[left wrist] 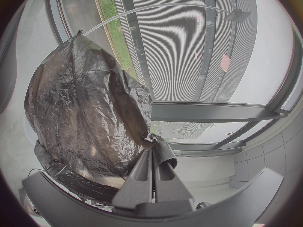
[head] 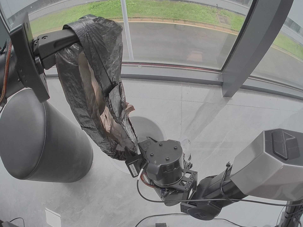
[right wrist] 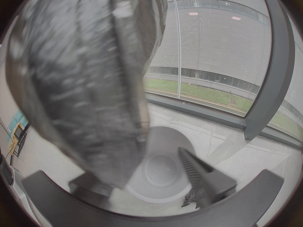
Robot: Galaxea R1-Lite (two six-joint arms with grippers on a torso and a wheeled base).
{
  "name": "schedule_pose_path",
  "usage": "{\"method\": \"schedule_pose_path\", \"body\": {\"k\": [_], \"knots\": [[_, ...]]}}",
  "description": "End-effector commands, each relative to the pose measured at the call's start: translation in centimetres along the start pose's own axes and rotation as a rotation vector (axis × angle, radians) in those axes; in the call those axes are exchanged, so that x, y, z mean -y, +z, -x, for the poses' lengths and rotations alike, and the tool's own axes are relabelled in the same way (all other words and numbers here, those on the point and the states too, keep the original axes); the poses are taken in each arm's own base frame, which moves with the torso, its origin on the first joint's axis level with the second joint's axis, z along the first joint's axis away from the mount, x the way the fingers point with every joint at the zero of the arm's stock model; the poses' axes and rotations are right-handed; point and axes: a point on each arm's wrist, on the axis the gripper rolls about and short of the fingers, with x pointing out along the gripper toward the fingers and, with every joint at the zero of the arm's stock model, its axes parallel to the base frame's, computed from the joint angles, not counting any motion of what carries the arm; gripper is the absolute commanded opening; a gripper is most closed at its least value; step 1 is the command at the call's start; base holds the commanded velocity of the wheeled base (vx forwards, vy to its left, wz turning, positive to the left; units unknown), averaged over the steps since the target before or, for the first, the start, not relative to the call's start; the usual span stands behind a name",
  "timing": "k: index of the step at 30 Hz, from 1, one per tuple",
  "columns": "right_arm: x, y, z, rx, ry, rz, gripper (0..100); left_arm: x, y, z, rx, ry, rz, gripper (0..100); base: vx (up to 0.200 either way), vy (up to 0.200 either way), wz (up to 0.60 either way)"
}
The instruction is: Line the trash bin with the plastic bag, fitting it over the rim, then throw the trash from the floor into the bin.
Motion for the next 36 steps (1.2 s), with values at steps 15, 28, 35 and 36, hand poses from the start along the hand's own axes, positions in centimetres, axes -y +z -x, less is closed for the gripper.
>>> {"method": "schedule_pose_path", "body": {"k": [15,28,35,36], "knots": [[1.6,-1.5,4.7,-0.059,0.139,0.122,0,-1.7,0.1,0.9,0.034,0.058,0.01,0,0.0,0.0,0.0],[7.1,2.0,10.4,-0.13,0.404,0.045,0,-7.4,0.2,2.1,0.031,0.165,0.061,0,0.0,0.0,0.0],[7.4,3.1,11.8,-0.316,0.602,-0.17,0,-9.9,-0.1,1.2,-0.004,0.184,0.086,0,0.0,0.0,0.0],[7.4,3.0,11.7,-0.316,0.6,-0.172,0,-10.1,-0.1,1.1,-0.005,0.186,0.088,0,0.0,0.0,0.0]]}}
